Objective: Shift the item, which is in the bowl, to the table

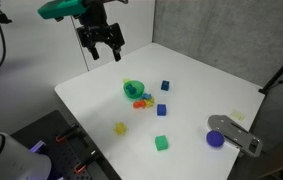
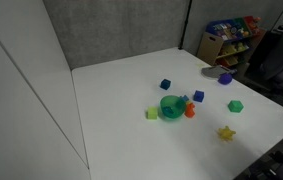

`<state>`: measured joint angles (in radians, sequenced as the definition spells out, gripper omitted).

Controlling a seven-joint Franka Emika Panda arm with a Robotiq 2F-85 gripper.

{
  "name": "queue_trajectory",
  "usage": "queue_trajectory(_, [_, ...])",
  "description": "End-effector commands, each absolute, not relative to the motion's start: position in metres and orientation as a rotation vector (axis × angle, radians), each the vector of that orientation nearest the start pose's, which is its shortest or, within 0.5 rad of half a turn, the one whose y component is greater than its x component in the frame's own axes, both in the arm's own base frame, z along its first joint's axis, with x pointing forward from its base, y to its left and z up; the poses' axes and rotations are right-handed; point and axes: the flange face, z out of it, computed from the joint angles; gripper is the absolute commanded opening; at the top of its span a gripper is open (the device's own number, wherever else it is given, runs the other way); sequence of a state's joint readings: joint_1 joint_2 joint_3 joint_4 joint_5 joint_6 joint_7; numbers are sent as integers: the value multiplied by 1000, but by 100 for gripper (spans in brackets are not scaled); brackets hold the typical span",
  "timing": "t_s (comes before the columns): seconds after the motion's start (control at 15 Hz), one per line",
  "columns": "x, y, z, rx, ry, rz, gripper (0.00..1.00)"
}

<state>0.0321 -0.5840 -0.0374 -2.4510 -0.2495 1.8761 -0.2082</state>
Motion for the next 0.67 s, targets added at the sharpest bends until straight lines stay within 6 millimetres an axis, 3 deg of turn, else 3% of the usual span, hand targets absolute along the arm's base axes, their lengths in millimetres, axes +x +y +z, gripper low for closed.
queue_trajectory(0.0, [427,4,493,-3304,-446,-8,100])
queue_trajectory(0.6, [537,61,414,-3223,-505,-29,100])
